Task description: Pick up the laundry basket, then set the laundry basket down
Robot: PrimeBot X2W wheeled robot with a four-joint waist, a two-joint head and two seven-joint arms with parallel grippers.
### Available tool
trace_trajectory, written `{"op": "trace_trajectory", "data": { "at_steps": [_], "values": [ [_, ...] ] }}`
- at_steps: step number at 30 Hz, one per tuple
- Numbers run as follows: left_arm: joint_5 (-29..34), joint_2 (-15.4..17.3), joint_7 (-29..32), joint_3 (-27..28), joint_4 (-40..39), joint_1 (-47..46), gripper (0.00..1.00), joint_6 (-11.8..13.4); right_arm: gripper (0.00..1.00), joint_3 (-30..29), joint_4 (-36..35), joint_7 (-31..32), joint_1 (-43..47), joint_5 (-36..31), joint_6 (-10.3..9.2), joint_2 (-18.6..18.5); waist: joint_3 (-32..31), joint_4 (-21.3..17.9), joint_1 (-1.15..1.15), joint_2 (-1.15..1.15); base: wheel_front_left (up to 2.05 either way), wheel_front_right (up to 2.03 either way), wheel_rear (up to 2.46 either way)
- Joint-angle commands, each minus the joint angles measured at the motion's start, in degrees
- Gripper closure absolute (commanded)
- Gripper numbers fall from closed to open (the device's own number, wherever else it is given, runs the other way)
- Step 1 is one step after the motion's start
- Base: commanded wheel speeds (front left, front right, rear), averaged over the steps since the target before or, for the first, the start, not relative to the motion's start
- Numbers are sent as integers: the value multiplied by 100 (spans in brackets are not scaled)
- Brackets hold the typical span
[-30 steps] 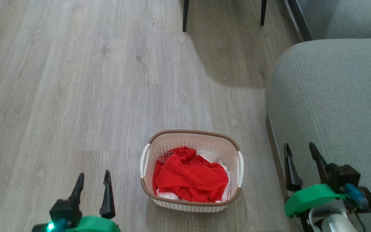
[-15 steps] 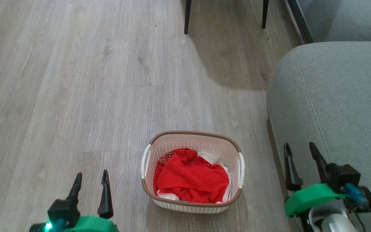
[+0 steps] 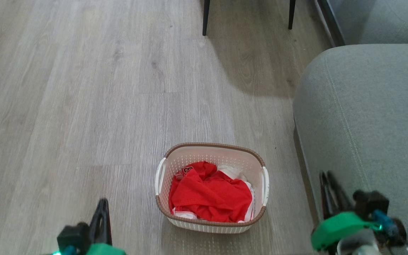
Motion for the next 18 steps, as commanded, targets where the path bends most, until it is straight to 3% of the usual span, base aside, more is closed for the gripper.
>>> {"op": "trace_trajectory", "data": {
  "at_steps": [1, 18],
  "values": [
    [-89, 1, 12, 4, -20, -9, 100, -11, 100, -2, -21, 12, -3, 87, 0, -2, 2, -3, 0, 0, 0, 0, 0],
    [-1205, 57, 229, 110, 42, -219, 100, -157, 100, -80, -16, 226, -101, 1166, -1, -61, 17, -40, 0, 0, 0, 0, 0]
  ]
}}
